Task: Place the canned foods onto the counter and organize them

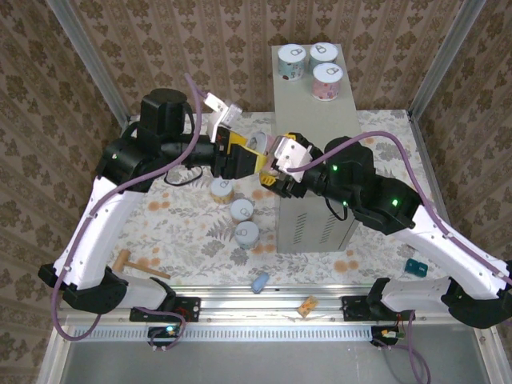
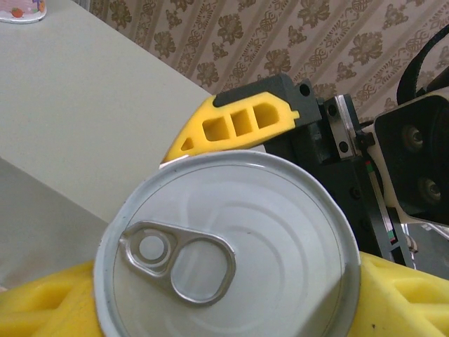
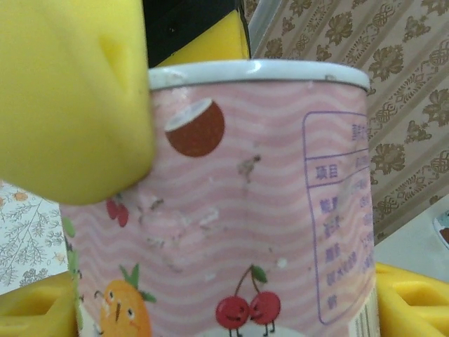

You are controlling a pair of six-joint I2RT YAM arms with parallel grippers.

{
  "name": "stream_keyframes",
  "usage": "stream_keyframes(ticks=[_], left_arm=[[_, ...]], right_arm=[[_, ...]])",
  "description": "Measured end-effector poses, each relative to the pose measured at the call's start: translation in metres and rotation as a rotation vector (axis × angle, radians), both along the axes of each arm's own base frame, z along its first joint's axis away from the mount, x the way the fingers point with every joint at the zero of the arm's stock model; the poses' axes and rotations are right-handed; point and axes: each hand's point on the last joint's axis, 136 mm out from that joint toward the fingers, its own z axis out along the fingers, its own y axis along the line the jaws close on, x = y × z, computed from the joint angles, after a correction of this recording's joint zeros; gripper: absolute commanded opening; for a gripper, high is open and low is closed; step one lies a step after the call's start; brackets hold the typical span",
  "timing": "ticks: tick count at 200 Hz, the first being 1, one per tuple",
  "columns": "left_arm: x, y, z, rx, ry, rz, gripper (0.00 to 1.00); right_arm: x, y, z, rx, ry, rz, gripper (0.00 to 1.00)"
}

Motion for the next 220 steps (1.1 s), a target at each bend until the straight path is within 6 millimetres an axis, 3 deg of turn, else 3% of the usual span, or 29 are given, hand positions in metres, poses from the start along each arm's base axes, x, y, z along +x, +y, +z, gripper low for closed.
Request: stream_keyframes(ticks=[21,44,72,169,220], left_arm=[[0.000,-0.001,0.002,-0.010,0.004,-0.003,0.65],[0.001,-0.004,0.001,-0.015,0.012,-0.008,0.82],[0.005,-0.011,-0.002,-0.037,0.003,-0.025,0.94],[0.016,-0.022,-0.011,-0.130,-0.032,-0.017,1.00],[0.012,-0.047,-0.007,-0.167,-0.059,-0.052,0.98]], right_arm=[[-0.001,-0.001,0.002,0.018,0.008,-0.004,0.68],[-0.002,-0.004,0.001,0.036,0.018,-0.012,0.68],[-0.001,-0.009,-0.007,0.058,0.051,-0.046,0.66],[0.009,-0.034,-0.019,0.212,0.107,-0.194,0.66],[0.008,-0.041,-0.019,0.280,0.117,-0.218,0.67]])
